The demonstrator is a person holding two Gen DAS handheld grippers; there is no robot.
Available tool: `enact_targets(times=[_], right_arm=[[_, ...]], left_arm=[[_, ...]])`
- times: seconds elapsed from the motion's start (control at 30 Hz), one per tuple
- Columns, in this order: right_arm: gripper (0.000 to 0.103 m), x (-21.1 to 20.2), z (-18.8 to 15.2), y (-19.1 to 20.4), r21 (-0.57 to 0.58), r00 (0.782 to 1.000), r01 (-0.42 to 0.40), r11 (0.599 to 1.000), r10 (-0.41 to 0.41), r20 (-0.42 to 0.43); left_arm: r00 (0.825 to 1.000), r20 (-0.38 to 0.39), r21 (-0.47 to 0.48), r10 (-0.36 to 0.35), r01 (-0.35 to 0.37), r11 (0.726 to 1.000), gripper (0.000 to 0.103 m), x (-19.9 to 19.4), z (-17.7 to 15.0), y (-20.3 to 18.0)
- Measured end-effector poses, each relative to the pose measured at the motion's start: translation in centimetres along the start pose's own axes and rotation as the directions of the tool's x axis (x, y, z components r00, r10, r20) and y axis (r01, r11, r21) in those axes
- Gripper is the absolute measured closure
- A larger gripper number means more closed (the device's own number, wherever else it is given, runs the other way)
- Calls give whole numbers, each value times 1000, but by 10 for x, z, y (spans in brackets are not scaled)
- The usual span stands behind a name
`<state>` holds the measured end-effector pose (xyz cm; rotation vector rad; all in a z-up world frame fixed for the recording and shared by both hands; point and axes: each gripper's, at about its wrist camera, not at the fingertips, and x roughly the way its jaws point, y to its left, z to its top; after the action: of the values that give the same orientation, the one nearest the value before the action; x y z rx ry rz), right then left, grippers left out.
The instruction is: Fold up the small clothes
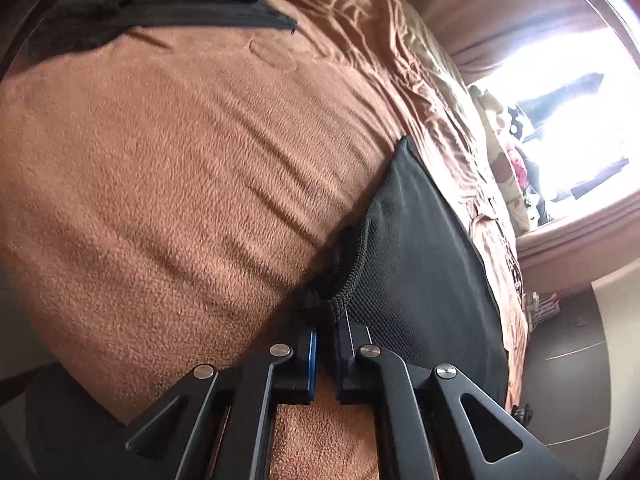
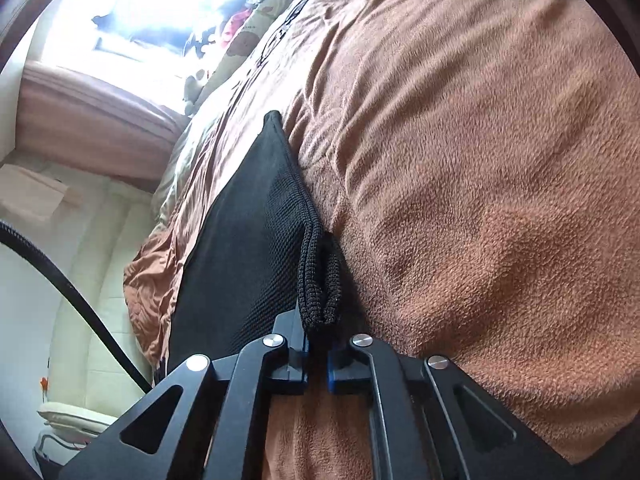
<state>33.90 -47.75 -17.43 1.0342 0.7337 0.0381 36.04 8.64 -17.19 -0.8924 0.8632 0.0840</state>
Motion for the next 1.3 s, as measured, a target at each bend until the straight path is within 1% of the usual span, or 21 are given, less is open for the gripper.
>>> enact_targets(times=[0.07, 0.13, 0.3, 0.53, 0.67, 0.7, 0.73, 0.77, 0.8, 0.83, 0.87, 0.9, 0.93, 0.97, 1.0, 1.03, 1.07, 1.1, 1.2, 1.3], right_arm=[[103, -6, -2, 7, -25, 1000, 8, 1000, -7, 11], [103, -12, -3, 15, -39, 1000, 13, 999, -13, 18], [103, -26, -14, 29, -66, 999, 45, 997, -45, 4], [103, -52, -23, 26, -69, 999, 44, 997, -45, -13], [103, -53, -27, 23, -109, 997, 75, 991, -76, -11], [103, -49, -28, 28, -161, 992, 120, 980, -124, -15], [102, -47, -29, 30, -190, 986, 158, 969, -165, -21], [101, -45, -30, 33, -207, 980, 186, 961, -196, -30], [101, -45, -32, 35, -219, 977, 197, 956, -209, -34], [98, -46, -32, 39, -238, 973, 215, 947, -228, -28], [93, -49, -33, 44, -269, 966, 248, 931, -260, -11], [90, -51, -32, 50, -285, 959, 273, 919, -284, 3], [85, -55, -32, 55, -297, 953, 293, 909, -302, 17], [78, -59, -29, 60, -308, 949, 309, 900, -315, 32], [74, -63, -28, 66, -315, 946, 317, 894, -321, 43], [67, -68, -27, 72, -324, 944, 324, 889, -324, 54], [64, -71, -26, 80, -337, 943, 328, 882, -326, 65], [64, -73, -28, 90, -354, 945, 324, 877, -320, 71], [64, -71, -39, 118, -404, 959, 274, 873, -279, 48], [64, -55, -56, 150, -493, 970, 221, 842, -244, 18]], left_arm=[[1000, 21, 18, -8, 7, 1000, 98, -6, 3, -4], [1000, 26, 24, -18, 17, 1000, 99, -13, 6, -5], [999, 42, 48, -26, 24, 999, 99, -29, 8, -6], [998, 32, 51, -62, 60, 997, 99, -54, -3, 14], [997, 15, 49, -69, 69, 996, 99, -54, -12, 24], [998, 9, 52, -68, 68, 996, 99, -50, -13, 26], [998, -1, 60, -67, 66, 996, 98, -44, -13, 27], [998, -8, 71, -63, 64, 995, 98, -43, -15, 27], [998, -18, 83, -56, 58, 995, 98, -40, -16, 26], [998, -28, 81, -52, 54, 995, 97, -37, -17, 28], [998, -38, 73, -59, 62, 995, 96, -35, -17, 29], [997, -49, 67, -67, 70, 995, 91, -32, -18, 30], [996, -52, 67, -76, 80, 995, 82, -31, -19, 32], [995, -48, 68, -88, 91, 993, 79, -30, -20, 32], [994, -41, 69, -106, 108, 992, 74, -31, -22, 34], [992, -34, 68, -121, 123, 990, 73, -31, -24, 35], [992, -30, 66, -125, 127, 990, 73, -30, -25, 35], [991, -28, 64, -128, 130, 989, 73, -30, -26, 36], [989, -22, 42, -149, 150, 988, 73, -30, -26, 40], [986, -19, 19, -168, 169, 985, 73, -29, -27, 43]])
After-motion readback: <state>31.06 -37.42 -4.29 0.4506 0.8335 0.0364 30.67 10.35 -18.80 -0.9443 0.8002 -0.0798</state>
